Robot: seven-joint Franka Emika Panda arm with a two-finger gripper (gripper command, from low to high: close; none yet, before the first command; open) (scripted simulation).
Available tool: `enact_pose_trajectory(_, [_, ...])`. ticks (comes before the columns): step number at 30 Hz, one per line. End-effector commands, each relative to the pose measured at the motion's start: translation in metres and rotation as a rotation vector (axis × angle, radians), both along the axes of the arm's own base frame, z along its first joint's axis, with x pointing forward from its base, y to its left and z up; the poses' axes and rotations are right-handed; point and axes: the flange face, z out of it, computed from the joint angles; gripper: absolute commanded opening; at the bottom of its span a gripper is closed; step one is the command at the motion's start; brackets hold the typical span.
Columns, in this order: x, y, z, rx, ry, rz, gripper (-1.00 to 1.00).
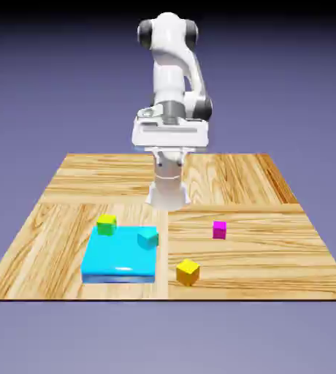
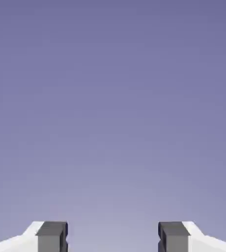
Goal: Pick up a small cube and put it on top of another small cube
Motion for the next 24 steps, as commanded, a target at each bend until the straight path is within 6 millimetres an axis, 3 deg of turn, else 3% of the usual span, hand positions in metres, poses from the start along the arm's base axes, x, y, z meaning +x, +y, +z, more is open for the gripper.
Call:
enact_pose_trajectory(1, [0.006,0.002,-0.010,-0.002,0.036,-0.022,0.00])
enact_pose_trajectory(8, [0.039,0.011,-0.089,0.009,0.281,-0.183,0.00])
enact_pose_trajectory(16, [0.056,0.022,-0.178,0.070,0.521,-0.374,0.00])
enact_pose_trajectory(24, [0.064,0.040,-0.238,0.189,0.689,-0.561,0.00])
